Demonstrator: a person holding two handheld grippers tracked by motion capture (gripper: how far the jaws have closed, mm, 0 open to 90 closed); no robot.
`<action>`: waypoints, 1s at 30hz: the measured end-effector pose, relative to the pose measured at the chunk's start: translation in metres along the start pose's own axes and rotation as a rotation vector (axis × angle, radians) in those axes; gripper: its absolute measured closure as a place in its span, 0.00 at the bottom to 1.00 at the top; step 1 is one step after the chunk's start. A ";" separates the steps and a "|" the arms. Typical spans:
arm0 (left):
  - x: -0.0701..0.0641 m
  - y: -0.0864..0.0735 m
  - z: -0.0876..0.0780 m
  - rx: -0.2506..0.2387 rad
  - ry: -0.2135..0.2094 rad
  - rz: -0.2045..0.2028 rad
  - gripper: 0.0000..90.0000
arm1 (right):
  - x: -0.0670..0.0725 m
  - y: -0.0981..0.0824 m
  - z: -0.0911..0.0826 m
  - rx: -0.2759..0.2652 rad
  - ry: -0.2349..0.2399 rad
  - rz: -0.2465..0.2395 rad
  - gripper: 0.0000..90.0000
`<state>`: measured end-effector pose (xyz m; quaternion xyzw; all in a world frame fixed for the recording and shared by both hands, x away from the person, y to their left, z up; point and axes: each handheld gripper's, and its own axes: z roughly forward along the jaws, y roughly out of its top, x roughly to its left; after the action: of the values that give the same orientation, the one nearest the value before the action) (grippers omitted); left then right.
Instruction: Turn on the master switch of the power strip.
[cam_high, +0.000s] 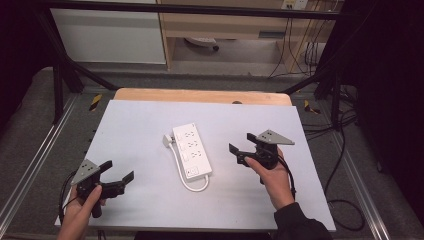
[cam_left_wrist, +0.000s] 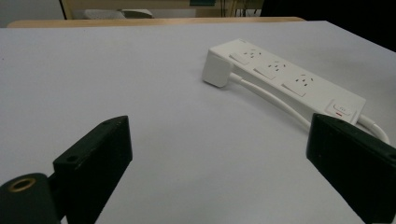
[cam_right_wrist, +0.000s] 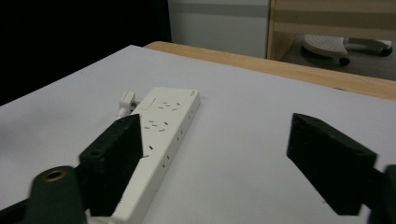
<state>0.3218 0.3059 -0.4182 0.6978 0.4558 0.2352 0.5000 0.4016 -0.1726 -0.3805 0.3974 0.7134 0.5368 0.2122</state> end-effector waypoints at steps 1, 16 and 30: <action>0.000 0.000 0.000 0.002 0.000 0.002 0.08 | 0.002 0.001 0.001 -0.005 0.007 -0.001 0.29; -0.001 -0.002 -0.003 0.019 0.006 0.031 0.08 | 0.023 -0.002 0.024 -0.003 0.015 -0.042 0.75; -0.001 -0.002 -0.003 0.019 -0.007 0.022 0.08 | 0.044 -0.010 0.040 0.016 0.052 -0.071 0.96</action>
<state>0.3180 0.3073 -0.4189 0.7084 0.4485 0.2336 0.4924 0.4016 -0.1151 -0.3980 0.3596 0.7364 0.5336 0.2092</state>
